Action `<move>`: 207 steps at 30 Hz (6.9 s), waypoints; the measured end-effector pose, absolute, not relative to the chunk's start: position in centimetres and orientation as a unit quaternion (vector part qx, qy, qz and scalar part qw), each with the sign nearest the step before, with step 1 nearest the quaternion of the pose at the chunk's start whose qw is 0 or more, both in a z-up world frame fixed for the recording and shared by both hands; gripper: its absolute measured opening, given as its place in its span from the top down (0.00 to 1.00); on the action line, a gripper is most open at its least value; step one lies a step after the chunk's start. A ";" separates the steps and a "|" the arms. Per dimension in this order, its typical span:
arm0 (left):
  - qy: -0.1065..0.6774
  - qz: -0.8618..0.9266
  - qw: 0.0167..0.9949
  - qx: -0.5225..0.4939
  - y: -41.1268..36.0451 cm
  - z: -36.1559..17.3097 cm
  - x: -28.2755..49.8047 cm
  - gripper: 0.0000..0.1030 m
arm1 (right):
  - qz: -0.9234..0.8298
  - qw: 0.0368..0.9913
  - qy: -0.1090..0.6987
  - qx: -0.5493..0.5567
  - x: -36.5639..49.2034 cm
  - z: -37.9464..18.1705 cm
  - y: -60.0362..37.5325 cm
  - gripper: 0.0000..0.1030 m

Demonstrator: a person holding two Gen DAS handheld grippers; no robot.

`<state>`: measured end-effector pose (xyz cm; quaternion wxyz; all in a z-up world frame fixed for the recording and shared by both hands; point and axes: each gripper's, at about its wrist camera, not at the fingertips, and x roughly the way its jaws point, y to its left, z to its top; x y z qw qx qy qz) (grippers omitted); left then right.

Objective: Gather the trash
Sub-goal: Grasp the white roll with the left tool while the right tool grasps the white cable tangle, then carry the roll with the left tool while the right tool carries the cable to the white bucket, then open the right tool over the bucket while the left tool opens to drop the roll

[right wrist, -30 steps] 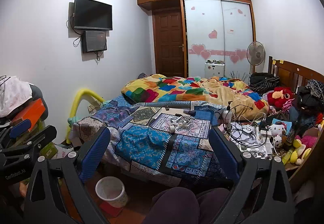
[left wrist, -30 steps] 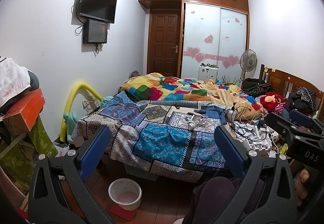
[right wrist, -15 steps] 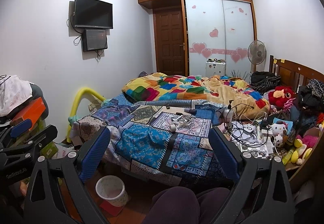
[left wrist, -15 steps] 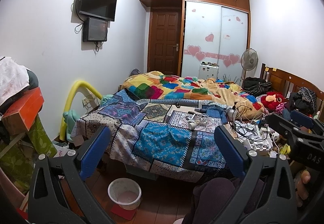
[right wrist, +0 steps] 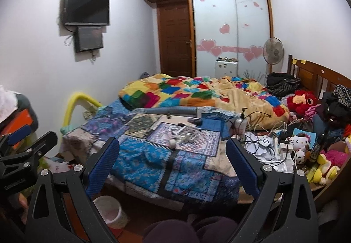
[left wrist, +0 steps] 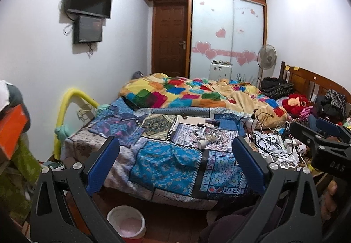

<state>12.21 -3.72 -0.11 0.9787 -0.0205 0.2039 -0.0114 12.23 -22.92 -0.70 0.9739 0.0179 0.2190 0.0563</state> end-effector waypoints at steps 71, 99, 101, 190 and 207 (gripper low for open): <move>0.441 -0.079 0.890 -0.083 -11.9 -22.1 50.7 0.66 | 0.196 0.854 0.466 0.125 53.7 -20.1 -28.4 0.94; 0.407 -0.039 0.907 -0.104 -6.6 -16.9 46.6 0.66 | 0.153 0.901 0.391 0.112 52.3 -10.8 -28.4 0.95; 0.406 -0.036 0.907 -0.105 -6.2 -16.8 46.4 0.66 | 0.150 0.904 0.385 0.112 52.4 -10.2 -28.5 0.95; 0.578 0.190 0.754 -0.247 20.6 -33.1 21.3 0.66 | 0.415 0.627 0.645 -0.141 32.4 -31.2 12.6 0.95; 0.596 0.184 0.717 -0.312 22.1 -35.8 23.1 0.50 | 0.396 0.634 0.650 -0.139 34.1 -30.8 10.6 0.70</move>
